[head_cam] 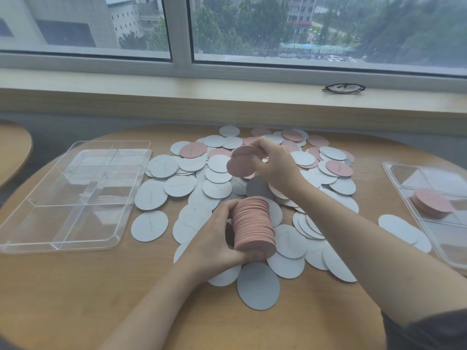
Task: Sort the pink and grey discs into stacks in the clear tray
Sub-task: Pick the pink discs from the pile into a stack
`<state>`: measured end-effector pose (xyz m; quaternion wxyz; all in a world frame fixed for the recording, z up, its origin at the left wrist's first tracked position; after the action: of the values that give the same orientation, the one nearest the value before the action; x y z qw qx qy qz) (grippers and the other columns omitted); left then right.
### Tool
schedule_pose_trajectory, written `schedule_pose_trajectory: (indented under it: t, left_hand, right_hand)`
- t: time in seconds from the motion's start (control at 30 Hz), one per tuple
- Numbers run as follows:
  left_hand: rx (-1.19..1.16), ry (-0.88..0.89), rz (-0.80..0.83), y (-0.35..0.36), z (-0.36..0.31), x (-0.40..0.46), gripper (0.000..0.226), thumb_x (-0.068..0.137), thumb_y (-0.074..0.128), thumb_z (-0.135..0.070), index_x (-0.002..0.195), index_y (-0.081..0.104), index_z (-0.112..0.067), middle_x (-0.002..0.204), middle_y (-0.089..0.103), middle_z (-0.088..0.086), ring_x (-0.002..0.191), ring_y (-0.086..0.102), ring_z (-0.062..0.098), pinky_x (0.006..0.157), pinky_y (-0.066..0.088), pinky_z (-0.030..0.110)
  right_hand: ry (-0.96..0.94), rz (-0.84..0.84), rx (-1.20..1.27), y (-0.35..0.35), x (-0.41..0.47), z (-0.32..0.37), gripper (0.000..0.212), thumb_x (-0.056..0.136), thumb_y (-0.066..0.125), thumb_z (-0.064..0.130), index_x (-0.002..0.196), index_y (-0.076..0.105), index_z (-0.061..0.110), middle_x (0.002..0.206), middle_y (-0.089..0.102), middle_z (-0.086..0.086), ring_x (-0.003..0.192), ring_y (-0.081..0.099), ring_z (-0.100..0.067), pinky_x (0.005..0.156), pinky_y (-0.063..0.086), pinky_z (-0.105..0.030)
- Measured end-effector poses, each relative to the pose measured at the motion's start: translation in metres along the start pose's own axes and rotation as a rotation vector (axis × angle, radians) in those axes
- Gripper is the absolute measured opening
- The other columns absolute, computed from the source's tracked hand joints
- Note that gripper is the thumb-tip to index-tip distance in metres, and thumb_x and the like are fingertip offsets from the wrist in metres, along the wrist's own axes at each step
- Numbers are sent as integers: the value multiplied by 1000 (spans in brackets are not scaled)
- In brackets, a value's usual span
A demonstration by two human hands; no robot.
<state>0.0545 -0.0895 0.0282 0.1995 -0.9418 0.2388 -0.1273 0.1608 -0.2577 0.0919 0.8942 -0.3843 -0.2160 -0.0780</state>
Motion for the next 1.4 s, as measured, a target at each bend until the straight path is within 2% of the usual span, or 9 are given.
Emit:
schedule_pose_trajectory:
  t: [0.23,0.37,0.5,0.7,1.03,1.13,1.23,1.33,1.4]
  left_hand:
    - [11,-4,-7,0,1,0,93,59,95,-42,135,41,-44,120,60,-23,103,64,5,89,56,34]
    - [0,-4,-9,0,0,0,94,59,96,-40,136,41,-45,120,60,-22,104,65,7,89,56,36]
    - [5,1,-6,0,-1,0,91,60,96,-39,133,42,-44,118,60,-21,100,65,8,86,56,36]
    - [16,-18,-14,-1,1,0,93,59,96,-42,134,41,-44,119,59,-24,105,63,5,88,55,33]
    - [20,-12,-10,0,1,0,92,59,96,-41,133,41,-45,120,59,-27,105,63,3,87,55,30]
    - [18,7,-6,0,-2,0,92,61,95,-40,135,41,-44,127,56,-25,111,61,5,90,55,33]
    - [6,33,2,-1,-4,0,93,63,95,-36,138,42,-42,129,58,-20,111,62,10,90,56,38]
    - [-9,43,8,0,-4,0,93,63,96,-31,139,44,-40,127,60,-18,109,64,13,89,57,40]
    - [0,40,-4,0,-2,0,91,62,96,-34,136,44,-43,124,58,-24,110,63,9,91,56,37]
  right_hand:
    - [130,-10,294,-4,-1,-2,23,85,59,7,86,62,29,84,69,12,81,65,-6,73,50,-22]
    - [98,65,167,3,-6,-3,22,85,62,8,94,62,29,92,68,7,89,66,-18,79,54,-30]
    - [97,327,61,27,-18,-5,10,88,70,32,97,67,28,96,69,13,91,63,-5,78,50,-24]
    - [-27,472,-134,45,-25,-5,28,83,76,35,108,67,26,113,59,6,103,56,-13,86,45,-29]
    - [-314,408,-569,36,-26,12,31,99,50,38,124,57,21,119,63,2,104,60,-22,70,36,-31]
    - [-302,294,-373,28,-29,17,17,98,47,15,109,58,9,112,71,11,97,67,-19,68,49,-33]
    - [-103,212,-184,12,-31,6,9,94,49,6,101,53,7,89,65,17,83,61,-20,65,40,-8]
    - [64,80,-17,-10,-39,-3,8,89,52,4,96,55,3,83,61,-11,79,54,-32,65,42,-23]
    - [134,42,115,-19,-51,-2,10,91,53,7,100,58,6,89,64,-12,80,58,-30,70,47,-34]
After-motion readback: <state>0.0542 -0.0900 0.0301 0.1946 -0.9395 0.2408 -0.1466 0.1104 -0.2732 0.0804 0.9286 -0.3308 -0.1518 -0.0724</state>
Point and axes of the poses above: each hand's wrist, its own x-axis towards the middle knuckle, its own y-axis out of the palm, z = x × y, the point moved 7 cm from there along x, towards the middle knuckle
